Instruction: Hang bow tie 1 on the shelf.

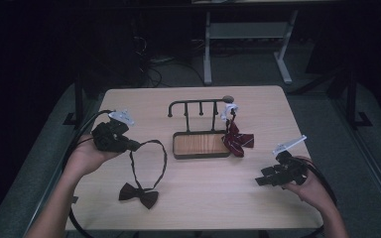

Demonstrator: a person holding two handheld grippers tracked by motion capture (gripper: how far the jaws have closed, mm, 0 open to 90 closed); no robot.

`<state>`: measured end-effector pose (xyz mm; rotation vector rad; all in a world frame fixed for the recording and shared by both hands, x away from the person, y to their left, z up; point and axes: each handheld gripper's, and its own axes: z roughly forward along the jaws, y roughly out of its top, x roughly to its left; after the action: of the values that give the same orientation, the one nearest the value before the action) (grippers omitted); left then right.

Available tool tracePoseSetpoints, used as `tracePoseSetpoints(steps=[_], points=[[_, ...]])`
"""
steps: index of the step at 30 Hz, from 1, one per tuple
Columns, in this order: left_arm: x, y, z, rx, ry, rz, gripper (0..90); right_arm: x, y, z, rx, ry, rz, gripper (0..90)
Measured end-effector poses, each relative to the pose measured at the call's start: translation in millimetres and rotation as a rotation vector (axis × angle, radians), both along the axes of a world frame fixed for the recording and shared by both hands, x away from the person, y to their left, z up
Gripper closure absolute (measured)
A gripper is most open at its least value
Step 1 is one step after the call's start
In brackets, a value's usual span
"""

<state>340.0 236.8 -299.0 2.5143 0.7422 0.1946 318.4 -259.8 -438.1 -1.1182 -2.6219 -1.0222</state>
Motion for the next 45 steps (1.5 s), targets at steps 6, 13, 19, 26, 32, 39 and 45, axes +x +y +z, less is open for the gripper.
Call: tracePoseSetpoints(steps=[6, 13, 19, 26, 32, 39, 45], points=[[0.5, -1.9, 5.3, 0.0, -0.003, -0.009, 90.0, 1.3, 0.4, -0.8, -0.002, 0.005, -0.005, 44.0], [0.2, -6.2, 12.3, 0.01, -0.012, -0.015, 90.0, 1.0, 0.0, 0.6, -0.005, 0.002, -0.008, 44.0], [0.9, -9.5, 18.6, 0.02, -0.017, -0.023, 90.0, 1.0, 2.3, 1.3, -0.013, -0.004, -0.003, 44.0], [6.1, -9.9, 25.2, 0.018, -0.018, -0.018, 90.0, 0.4, 2.3, 1.8, -0.01, -0.003, -0.001, 44.0], [9.7, -10.2, 29.9, 0.017, -0.018, -0.013, 90.0, 0.4, 0.8, 1.1, -0.013, -0.006, -0.003, 44.0], [10.4, -11.0, 33.6, 0.018, -0.02, -0.014, 90.0, -0.2, 1.9, 1.5, -0.012, -0.003, 0.001, 44.0], [12.9, -12.1, 37.4, 0.019, -0.02, -0.016, 90.0, -0.9, 1.9, 2.8, -0.01, -0.004, -0.003, 44.1]])
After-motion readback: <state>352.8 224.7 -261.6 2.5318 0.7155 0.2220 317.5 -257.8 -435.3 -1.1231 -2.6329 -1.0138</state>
